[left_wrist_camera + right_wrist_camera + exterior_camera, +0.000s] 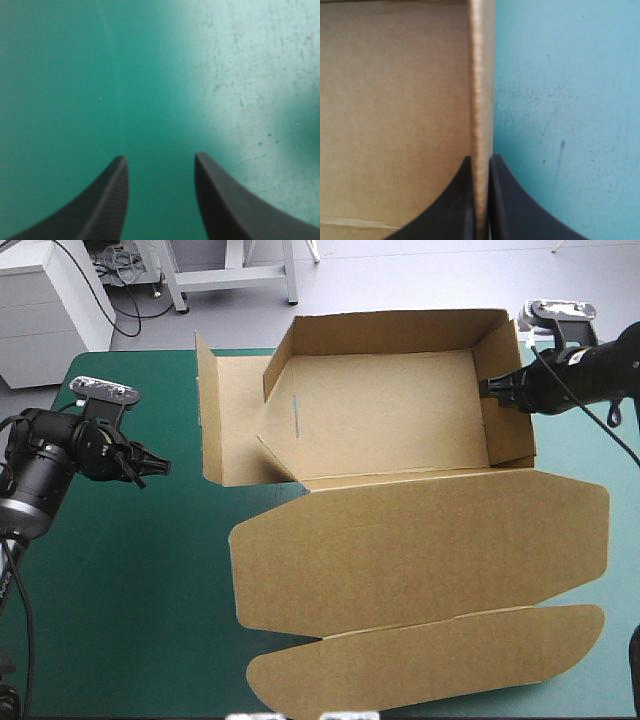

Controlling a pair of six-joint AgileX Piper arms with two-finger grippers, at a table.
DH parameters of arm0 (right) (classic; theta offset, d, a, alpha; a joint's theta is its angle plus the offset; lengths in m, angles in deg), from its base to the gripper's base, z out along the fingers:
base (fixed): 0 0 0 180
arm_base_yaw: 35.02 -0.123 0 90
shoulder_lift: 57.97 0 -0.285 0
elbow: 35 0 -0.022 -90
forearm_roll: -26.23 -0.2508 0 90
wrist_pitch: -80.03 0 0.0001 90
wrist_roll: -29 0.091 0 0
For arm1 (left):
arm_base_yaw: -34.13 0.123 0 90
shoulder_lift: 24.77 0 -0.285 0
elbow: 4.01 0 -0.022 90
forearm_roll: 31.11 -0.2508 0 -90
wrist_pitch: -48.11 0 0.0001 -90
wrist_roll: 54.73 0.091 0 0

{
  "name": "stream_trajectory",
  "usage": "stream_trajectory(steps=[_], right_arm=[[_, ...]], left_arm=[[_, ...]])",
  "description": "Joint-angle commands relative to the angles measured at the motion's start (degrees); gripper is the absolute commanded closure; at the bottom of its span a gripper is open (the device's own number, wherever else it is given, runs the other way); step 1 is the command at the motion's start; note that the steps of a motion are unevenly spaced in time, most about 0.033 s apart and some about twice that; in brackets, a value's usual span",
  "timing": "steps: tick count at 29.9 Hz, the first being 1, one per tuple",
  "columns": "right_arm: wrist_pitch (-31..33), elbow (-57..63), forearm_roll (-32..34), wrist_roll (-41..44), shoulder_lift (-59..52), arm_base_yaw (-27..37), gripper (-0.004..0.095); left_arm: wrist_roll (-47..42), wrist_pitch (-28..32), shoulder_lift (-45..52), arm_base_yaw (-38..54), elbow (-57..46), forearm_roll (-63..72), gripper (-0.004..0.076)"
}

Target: Fold the box

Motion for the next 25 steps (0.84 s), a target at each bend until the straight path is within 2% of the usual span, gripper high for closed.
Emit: stream_trajectory(steps=[1,3,11,19,25], right_arm=[[-2.34,-0.51,-2.65,-0.26,-2.97,0.41,0.0928],[-2.34,-0.07,-2.65,-0.40,-3.06,0.41,0.0927],[-2.34,2.72,-5.67,-2.70,-3.06,0.41,0.0928],[-2.45,6.47,-3.01,-4.79,-2.72,0.41,0.0927],[-4.71,6.90,-6.86,-5.45,0.00,0.41,0.0927]], left_arm=[[-0.34,2.05,1.75,-0.08,1.36,4.00,0.0185],[-0.34,2.41,1.75,-0.08,1.36,6.80,0.0159],[1.31,5.11,1.75,-0.08,1.36,22.36,0.0211],[14.76,7.28,1.75,-0.08,1.36,43.15,0.0289],[18.60,6.52,1.75,-0.08,1.36,53.85,0.0295]])
